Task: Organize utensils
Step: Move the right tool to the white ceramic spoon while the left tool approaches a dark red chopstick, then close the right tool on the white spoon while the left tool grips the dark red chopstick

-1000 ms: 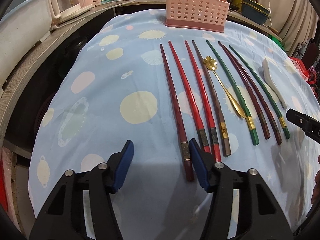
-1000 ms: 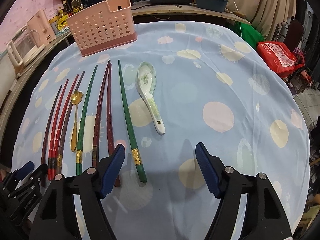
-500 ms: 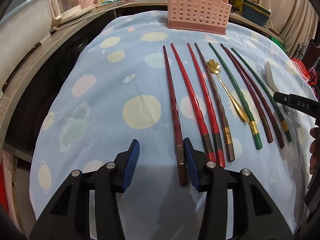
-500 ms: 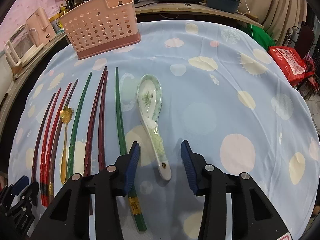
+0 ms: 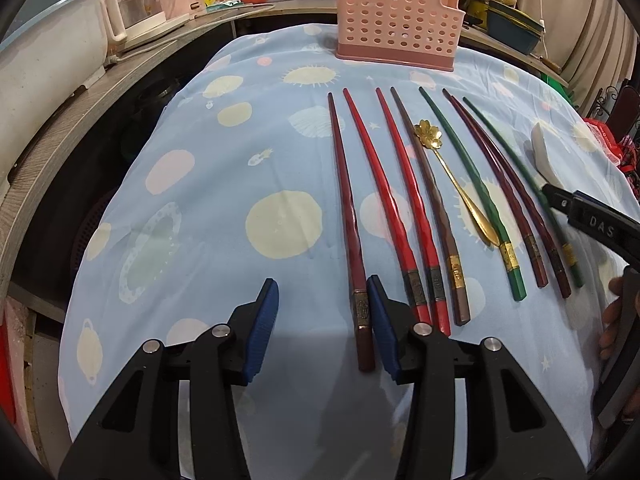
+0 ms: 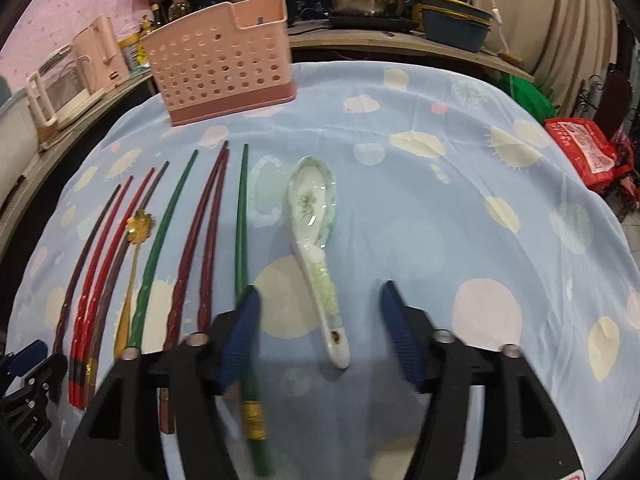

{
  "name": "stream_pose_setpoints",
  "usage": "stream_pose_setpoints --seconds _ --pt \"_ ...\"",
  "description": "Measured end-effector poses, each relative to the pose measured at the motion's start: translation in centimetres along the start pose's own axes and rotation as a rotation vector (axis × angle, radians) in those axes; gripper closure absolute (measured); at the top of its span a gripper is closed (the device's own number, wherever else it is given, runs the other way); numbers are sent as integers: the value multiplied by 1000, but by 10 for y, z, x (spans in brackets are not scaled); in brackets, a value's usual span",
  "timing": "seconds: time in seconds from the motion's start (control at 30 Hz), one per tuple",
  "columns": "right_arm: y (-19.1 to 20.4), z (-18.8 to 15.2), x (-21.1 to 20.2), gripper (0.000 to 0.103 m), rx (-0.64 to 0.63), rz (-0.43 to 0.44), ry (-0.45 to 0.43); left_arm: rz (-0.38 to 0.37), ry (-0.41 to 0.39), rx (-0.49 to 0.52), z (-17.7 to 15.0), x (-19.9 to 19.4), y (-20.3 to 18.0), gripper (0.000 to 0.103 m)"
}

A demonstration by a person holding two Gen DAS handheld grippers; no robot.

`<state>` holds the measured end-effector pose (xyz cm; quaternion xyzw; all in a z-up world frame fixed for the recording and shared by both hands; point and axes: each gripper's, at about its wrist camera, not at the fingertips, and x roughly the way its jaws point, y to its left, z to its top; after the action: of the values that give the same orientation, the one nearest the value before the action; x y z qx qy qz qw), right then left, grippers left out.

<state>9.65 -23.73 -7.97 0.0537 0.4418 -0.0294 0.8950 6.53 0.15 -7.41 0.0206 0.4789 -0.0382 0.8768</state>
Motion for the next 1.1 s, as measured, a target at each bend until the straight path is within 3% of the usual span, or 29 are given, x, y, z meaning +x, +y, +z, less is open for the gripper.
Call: stream_pose_setpoints --seconds 0.03,0.2,0.3,0.4,0.5,0.6,0.67,0.8,0.93,1.1 --pt "4 -1 2 11 -21 27 13 2 -1 0 0 0 0 60" --pt "13 -3 1 16 -54 -35 19 3 -2 -1 0 0 0 60" --pt "3 -4 -6 48 -11 -72 0 4 -2 -3 0 0 0 60" --pt "-2 -2 -6 63 -12 -74 9 4 -2 -2 0 0 0 60" --pt "-3 -1 -7 90 -15 -60 16 0 1 -6 1 0 0 60" --pt "0 -3 -8 92 -25 -51 22 -2 3 -6 1 0 0 61" --pt "0 -4 -11 93 -20 -38 25 -12 1 -5 1 -1 -1 69" --pt "-1 -8 -19 94 -9 -21 31 -49 10 -13 3 -2 0 95" --pt "-3 -12 -34 94 -1 -4 25 -109 32 -52 3 -5 6 96" --pt "-3 -13 -59 96 -2 15 6 -133 9 -55 2 -22 7 96"
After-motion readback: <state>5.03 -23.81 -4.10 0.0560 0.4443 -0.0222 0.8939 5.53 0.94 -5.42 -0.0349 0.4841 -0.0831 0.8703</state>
